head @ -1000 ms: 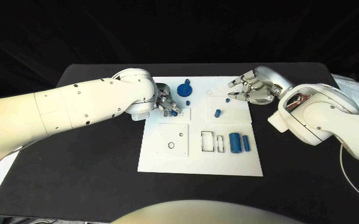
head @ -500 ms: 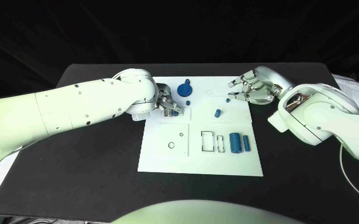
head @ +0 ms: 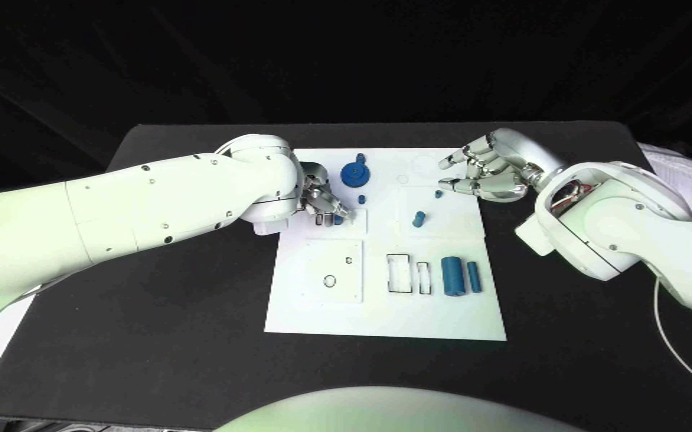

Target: Assemble the parts on the task board

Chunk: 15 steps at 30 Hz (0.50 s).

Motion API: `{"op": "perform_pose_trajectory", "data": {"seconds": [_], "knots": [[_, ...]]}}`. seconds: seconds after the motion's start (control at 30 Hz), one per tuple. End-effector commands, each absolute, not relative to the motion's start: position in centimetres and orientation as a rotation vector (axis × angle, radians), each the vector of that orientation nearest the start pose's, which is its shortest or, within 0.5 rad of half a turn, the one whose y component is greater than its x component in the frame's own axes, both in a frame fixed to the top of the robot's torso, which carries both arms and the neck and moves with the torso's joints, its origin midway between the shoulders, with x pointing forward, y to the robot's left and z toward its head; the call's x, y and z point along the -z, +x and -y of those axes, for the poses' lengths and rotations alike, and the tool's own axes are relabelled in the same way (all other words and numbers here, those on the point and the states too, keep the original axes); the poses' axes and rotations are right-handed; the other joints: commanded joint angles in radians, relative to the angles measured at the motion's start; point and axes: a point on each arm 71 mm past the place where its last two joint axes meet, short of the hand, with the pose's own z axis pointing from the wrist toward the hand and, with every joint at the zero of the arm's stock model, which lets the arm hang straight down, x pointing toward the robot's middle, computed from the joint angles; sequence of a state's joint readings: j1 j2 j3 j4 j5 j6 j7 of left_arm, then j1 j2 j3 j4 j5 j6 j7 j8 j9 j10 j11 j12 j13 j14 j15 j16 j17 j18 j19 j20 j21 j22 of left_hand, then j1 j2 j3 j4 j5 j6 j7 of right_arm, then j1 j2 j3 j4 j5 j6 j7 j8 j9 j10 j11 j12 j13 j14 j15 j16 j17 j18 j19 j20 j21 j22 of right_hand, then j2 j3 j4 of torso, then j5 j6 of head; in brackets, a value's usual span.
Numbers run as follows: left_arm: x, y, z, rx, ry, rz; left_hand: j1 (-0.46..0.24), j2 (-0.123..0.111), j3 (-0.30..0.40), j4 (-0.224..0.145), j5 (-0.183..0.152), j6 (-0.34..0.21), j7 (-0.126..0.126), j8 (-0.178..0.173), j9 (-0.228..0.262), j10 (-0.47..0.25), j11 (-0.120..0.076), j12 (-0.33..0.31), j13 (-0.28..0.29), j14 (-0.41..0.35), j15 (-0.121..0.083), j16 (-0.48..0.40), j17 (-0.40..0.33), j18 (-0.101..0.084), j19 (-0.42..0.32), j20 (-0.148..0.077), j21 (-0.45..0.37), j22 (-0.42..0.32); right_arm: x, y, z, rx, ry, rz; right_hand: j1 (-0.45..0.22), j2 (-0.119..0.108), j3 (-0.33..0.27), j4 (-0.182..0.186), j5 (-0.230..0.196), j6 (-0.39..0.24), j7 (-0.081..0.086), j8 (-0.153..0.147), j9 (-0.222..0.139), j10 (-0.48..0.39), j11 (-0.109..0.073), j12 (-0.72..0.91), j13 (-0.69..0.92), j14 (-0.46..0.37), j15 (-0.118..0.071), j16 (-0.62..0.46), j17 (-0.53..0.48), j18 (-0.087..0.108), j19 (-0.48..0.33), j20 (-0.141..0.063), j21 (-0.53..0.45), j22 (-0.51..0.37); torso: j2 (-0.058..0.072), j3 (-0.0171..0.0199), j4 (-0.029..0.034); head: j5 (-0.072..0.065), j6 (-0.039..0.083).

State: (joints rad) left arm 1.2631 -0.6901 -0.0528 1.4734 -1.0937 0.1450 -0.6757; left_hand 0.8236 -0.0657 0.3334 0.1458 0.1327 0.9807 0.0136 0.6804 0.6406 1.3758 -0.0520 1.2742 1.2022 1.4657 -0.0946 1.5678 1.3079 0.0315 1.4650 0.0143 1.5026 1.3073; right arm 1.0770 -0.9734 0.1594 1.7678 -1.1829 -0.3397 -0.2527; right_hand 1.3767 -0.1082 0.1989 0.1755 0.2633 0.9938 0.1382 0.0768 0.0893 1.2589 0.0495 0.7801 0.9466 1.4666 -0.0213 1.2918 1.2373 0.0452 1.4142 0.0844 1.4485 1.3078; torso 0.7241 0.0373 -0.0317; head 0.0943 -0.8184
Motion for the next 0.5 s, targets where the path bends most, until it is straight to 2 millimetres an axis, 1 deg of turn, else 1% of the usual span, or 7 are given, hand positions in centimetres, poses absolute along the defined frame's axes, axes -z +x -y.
{"op": "perform_pose_trajectory", "data": {"seconds": [0.03,0.13,0.17,0.23,0.37,0.43,0.5], "knots": [[20.6,48.8,-16.2,0.319,-0.15,-2.33,0.002,-0.006,-0.041,0.016,-0.008,0.005,0.0,-0.004,-0.002,0.004,0.002,-0.002,-0.004,0.105,-0.008,0.003,0.263,-0.005,0.048,-0.004,-0.003,0.153,15.3,44.7,20.5,-0.815,0.247,-1.711,0.0,-0.008,0.0,0.004,0.006,0.008,0.001,-0.003,0.001,-0.004,-0.003,-0.004,-0.001,0.038,-0.006,-0.002,-0.001,0.013,-0.004,-0.001,-0.006,0.012,0.0,-0.0008,-0.0005,-0.003,0.003],[20.0,48.8,-16.4,0.348,-0.193,-2.309,0.016,-0.005,-0.095,0.038,-0.06,-0.002,0.002,-0.005,-0.002,-0.006,0.004,-0.015,-0.018,0.105,-0.007,0.003,0.263,-0.004,0.045,-0.003,-0.007,0.148,15.4,44.8,20.6,-0.814,0.25,-1.713,0.0,-0.008,0.0,0.004,0.006,0.008,0.001,-0.003,0.001,-0.004,-0.003,-0.004,-0.001,0.038,-0.006,-0.002,-0.001,0.013,-0.004,-0.001,-0.006,0.012,0.0,-0.0006,0.0002,-0.005,0.004],[19.7,48.9,-16.5,0.355,-0.205,-2.302,0.02,-0.005,-0.107,0.043,-0.071,-0.005,0.003,-0.005,-0.002,-0.011,0.005,-0.022,-0.026,0.105,-0.006,0.003,0.263,-0.003,0.044,-0.003,-0.009,0.146,15.4,44.8,20.6,-0.814,0.25,-1.714,-0.001,-0.008,0.0,0.005,0.006,0.008,0.001,-0.003,0.001,-0.004,-0.002,-0.004,-0.001,0.037,-0.005,-0.003,-0.001,0.013,-0.004,-0.001,-0.006,0.012,-0.001,-0.0004,0.0002,-0.003,0.004],[19.0,49.0,-16.7,0.37,-0.225,-2.287,0.028,-0.003,-0.126,0.051,-0.077,-0.011,0.005,-0.004,-0.002,-0.019,0.006,-0.031,-0.037,0.105,-0.005,0.003,0.263,-0.002,0.042,-0.002,-0.012,0.142,15.4,44.9,20.7,-0.814,0.251,-1.715,-0.001,-0.009,-0.001,0.006,0.006,0.008,0.001,-0.003,0.001,-0.004,-0.002,-0.005,-0.002,0.037,-0.005,-0.004,-0.002,0.013,-0.005,-0.001,-0.006,0.011,-0.002,0.001,0.0004,0.001,0.006],[17.5,49.4,-17.1,0.393,-0.246,-2.277,0.055,0.002,-0.164,0.063,-0.078,-0.03,0.011,-0.005,-0.001,-0.043,0.012,-0.058,-0.069,0.105,-0.001,0.003,0.263,0.002,0.033,0.001,-0.025,0.124,15.5,45.0,20.7,-0.813,0.253,-1.716,-0.001,-0.009,-0.002,0.006,0.006,0.008,0.001,-0.003,0.001,-0.005,-0.002,-0.005,-0.002,0.036,-0.005,-0.005,-0.002,0.013,-0.005,-0.001,-0.006,0.011,-0.001,0.0006,0.0,0.0,0.011],[16.9,49.6,-17.4,0.395,-0.226,-2.312,0.079,0.006,-0.184,0.065,-0.077,-0.051,0.019,-0.011,-0.003,-0.073,0.019,-0.089,-0.104,0.105,0.004,0.003,0.263,0.009,0.016,0.005,-0.047,0.093,15.5,45.0,20.7,-0.813,0.254,-1.716,-0.002,-0.009,-0.002,0.006,0.006,0.008,0.001,-0.003,0.001,-0.005,-0.002,-0.005,-0.002,0.036,-0.005,-0.005,-0.002,0.013,-0.005,-0.001,-0.006,0.011,-0.001,0.0005,0.0002,0.0,0.016],[16.2,50.1,-17.8,0.392,-0.211,-2.343,0.103,0.016,-0.211,0.078,-0.078,-0.077,0.031,-0.022,-0.01,-0.117,0.031,-0.134,-0.155,0.105,0.015,0.003,0.263,0.019,-0.008,0.013,-0.079,0.051,15.5,45.0,20.7,-0.813,0.254,-1.717,-0.002,-0.01,-0.002,0.006,0.007,0.008,0.001,-0.003,0.001,-0.005,-0.002,-0.005,-0.002,0.036,-0.005,-0.005,-0.002,0.013,-0.005,-0.001,-0.007,0.01,-0.001,0.0002,-0.001,0.001,0.019]]}}
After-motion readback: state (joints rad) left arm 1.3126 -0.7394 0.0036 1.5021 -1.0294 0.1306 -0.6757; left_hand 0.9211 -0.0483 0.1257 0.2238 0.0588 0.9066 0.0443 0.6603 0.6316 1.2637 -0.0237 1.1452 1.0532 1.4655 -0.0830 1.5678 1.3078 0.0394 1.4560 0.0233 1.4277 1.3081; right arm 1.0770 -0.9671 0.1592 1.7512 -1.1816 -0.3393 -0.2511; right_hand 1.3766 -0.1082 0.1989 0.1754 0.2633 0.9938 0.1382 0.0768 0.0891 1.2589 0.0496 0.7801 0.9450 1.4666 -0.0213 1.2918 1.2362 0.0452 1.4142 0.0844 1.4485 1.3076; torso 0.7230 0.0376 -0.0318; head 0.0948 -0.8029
